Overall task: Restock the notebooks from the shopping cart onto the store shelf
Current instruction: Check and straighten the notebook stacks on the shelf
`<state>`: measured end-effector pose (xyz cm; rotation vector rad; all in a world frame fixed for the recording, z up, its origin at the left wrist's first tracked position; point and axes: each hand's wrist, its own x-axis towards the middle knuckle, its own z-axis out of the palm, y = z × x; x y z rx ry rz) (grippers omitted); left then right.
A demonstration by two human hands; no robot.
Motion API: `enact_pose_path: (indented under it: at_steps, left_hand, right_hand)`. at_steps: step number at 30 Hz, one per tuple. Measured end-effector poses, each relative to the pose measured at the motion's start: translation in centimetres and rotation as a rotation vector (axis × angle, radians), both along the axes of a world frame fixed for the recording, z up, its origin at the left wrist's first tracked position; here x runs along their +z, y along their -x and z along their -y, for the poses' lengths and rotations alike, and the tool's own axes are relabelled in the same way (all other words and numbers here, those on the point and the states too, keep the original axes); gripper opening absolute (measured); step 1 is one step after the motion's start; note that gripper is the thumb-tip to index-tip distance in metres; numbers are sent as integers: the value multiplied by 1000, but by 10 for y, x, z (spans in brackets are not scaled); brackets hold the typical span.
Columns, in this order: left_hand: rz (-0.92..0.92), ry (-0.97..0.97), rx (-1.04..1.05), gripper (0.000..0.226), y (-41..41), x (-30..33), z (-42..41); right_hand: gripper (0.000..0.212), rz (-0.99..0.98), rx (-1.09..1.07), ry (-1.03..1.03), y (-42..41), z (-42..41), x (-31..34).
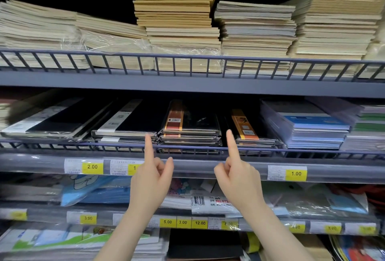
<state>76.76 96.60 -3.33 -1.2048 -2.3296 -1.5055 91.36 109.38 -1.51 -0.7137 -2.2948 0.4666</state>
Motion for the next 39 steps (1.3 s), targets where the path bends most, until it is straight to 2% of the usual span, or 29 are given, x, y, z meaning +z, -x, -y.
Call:
enact_pose_path:
  at_steps: [2,5,9,15,20,29,35,39]
  left_hand:
    - [104,-28,-75,81,0,5,-6]
    - [159,-29,-128,86,-5,10,-11]
    - [132,-21,-139,89,-12,7,-14]
    - [124,-26,-130,93,-14,3,-18]
    - [92,-155,-101,94,-14,6,-17]
    - [215,-178,-164,73,-13,23,-17]
    - [185,-251,-149,62,-11,16,-24]
    - [171,-265,-139,62,-11,13,-29]
  right_hand:
    - [75,-63,48,181,6,-4,-3]
    - [71,-93,118,247,14,0,-3]
    - [67,-175,124,332,16,1,-4]
    - [68,-166,123,306,13,2,-9]
    - [78,-248,153,381,15,4,-6]
    - [79,-211,158,435,16,9,8]
    - [74,-249,161,381,15,2,2]
    - [72,-250,154,331,14,-2,-2]
